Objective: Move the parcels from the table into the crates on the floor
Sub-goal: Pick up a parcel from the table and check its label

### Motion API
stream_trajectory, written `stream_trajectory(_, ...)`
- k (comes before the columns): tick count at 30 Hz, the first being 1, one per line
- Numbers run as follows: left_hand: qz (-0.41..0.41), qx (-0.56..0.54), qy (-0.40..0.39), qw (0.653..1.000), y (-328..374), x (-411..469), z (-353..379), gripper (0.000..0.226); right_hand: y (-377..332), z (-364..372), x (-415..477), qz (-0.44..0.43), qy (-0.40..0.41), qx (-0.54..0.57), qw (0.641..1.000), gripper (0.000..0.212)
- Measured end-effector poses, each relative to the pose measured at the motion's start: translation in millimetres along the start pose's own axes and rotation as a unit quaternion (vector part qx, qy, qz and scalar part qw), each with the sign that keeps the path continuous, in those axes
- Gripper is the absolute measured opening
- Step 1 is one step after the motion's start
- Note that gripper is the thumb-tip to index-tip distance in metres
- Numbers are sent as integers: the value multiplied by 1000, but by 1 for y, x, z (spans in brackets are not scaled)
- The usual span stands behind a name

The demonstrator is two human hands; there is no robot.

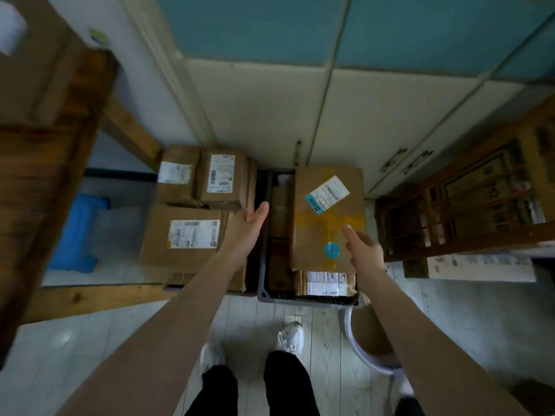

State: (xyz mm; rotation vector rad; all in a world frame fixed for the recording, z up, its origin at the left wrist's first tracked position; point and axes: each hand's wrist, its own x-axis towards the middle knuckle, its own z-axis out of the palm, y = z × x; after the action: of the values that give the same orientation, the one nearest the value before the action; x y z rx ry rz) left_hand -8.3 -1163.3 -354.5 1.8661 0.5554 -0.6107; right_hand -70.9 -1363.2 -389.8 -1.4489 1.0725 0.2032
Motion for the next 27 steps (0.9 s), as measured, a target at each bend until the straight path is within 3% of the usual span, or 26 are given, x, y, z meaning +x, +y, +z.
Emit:
stream_trajectory(4,34,-34,45,998,23,-35,-66,32,-38,32,-43,-38,-25,2,999,49)
stream_trajectory(9,46,-113,64,990,17,-71,-176,38,-74,104,-120,-71,-79,0,994,26)
stream_trajectory(12,58,-133,84,986,-5,-95,-256,30,-77,167,-176,-92,-108,-2,990,28)
stream_trajectory(15,67,-133,79,986,-31,-113,-332,25,-73,221,-224,-98,-133,-9,986,44)
stream_trajectory(18,53,-155,92,982,-59,-134,-415,46,-67,282,-273,-115,-161,-21,980,41)
stream_trajectory(20,56,-159,118,979,-73,-144,-461,55,-66,316,-304,-125,-190,-38,973,52)
stream_trajectory(23,57,-180,163,968,-90,-160,-524,56,-71,368,-350,-150,-228,-56,960,45)
stream_trajectory(27,37,-232,187,954,-104,-169,-592,51,-83,436,-387,-173,-268,-79,944,54)
